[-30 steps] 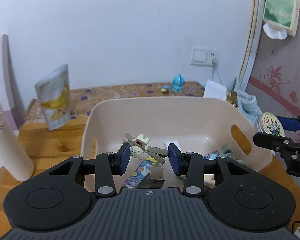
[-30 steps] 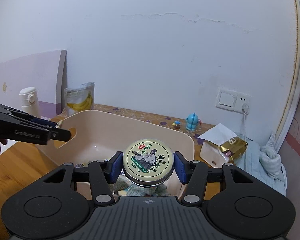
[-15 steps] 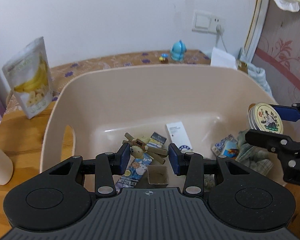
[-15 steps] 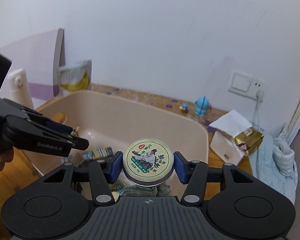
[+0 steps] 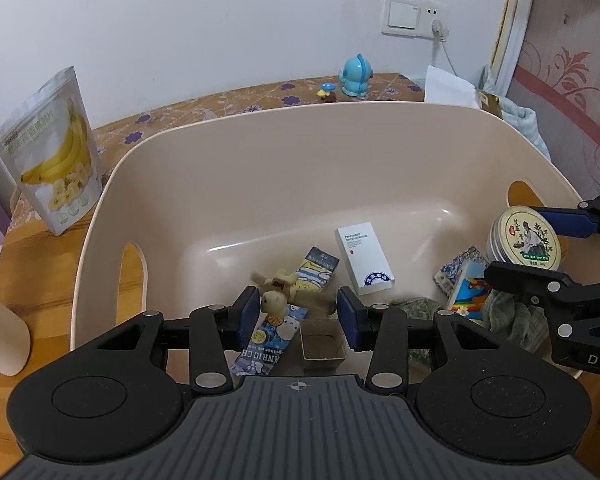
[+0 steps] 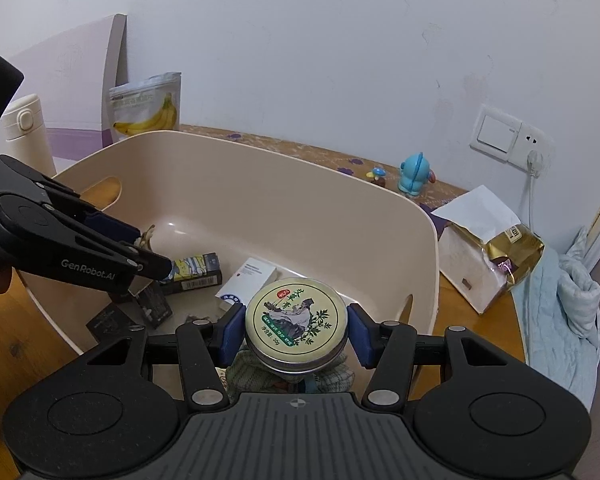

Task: Organize objects
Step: 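Open both tools to drop the toy and tin into the basket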

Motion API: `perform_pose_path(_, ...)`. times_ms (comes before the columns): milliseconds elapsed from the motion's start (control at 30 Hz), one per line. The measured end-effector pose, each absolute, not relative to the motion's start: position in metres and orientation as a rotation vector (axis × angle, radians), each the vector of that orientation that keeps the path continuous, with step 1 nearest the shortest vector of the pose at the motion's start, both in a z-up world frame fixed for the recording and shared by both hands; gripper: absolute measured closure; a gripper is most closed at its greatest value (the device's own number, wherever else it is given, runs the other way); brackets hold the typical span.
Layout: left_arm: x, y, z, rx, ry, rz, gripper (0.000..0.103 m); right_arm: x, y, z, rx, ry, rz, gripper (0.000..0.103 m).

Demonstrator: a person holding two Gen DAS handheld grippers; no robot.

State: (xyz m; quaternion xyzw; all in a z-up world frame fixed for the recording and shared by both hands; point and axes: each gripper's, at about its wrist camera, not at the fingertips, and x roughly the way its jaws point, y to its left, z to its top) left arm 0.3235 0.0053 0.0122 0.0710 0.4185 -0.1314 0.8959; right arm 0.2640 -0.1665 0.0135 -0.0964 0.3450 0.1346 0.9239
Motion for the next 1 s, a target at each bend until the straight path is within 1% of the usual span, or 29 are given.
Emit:
perform_pose_path(33, 0.323, 0.005, 0.012, 0.153, 0.865, -0.270, 0.054, 0.264, -0.166, 0.014, -0.199, 0.707, 0.272, 0.043)
perform_pose_path(67, 0.322, 0.004, 0.013, 0.156, 0.861, -0.266, 0.046, 0.263, -0.167, 0.014, -0.198, 0.703, 0.271, 0.041)
perform_pose_path(100, 0.321, 0.004, 0.014, 0.155, 0.853, -0.260, 0.042, 0.263, -0.168, 0.015, -0.193, 0.699, 0.273, 0.038)
perform_pose_path(133, 0.320, 0.004, 0.016, 0.151, 0.845, -0.255, 0.034, 0.261, -0.169, 0.016, -0.187, 0.694, 0.274, 0.034)
perform_pose_path(167, 0.319, 0.004, 0.018, 0.147, 0.835, -0.248, 0.030, 0.259, -0.169, 0.017, -0.180, 0.687, 0.274, 0.031)
perform_pose_path(233, 0.316, 0.005, 0.022, 0.139, 0.814, -0.235, 0.028, 0.256, -0.171, 0.021, -0.171, 0.675, 0.272, 0.025)
perform_pose_path(300, 0.312, 0.006, 0.028, 0.131, 0.799, -0.234, 0.027, 0.252, -0.172, 0.025, -0.162, 0.664, 0.269, 0.022)
perform_pose_path(367, 0.306, 0.007, 0.032, 0.122, 0.787, -0.236, 0.023, 0.249, -0.174, 0.029, -0.155, 0.653, 0.264, 0.015)
perform_pose_path(400, 0.304, 0.007, 0.034, 0.118, 0.782, -0.234, 0.023, 0.247, -0.175, 0.031, -0.152, 0.646, 0.263, 0.010)
perform_pose_path(433, 0.301, 0.007, 0.036, 0.116, 0.777, -0.232, 0.022, 0.245, -0.176, 0.033, -0.148, 0.640, 0.261, 0.007)
perform_pose_path(567, 0.290, 0.008, 0.042, 0.111, 0.760, -0.226, 0.021, 0.237, -0.179, 0.041, -0.122, 0.623, 0.255, 0.001)
perform_pose_path(1000, 0.247, 0.014, 0.070, 0.093, 0.691, -0.200, 0.019, 0.212, -0.193, 0.052, -0.015, 0.628, 0.249, 0.000)
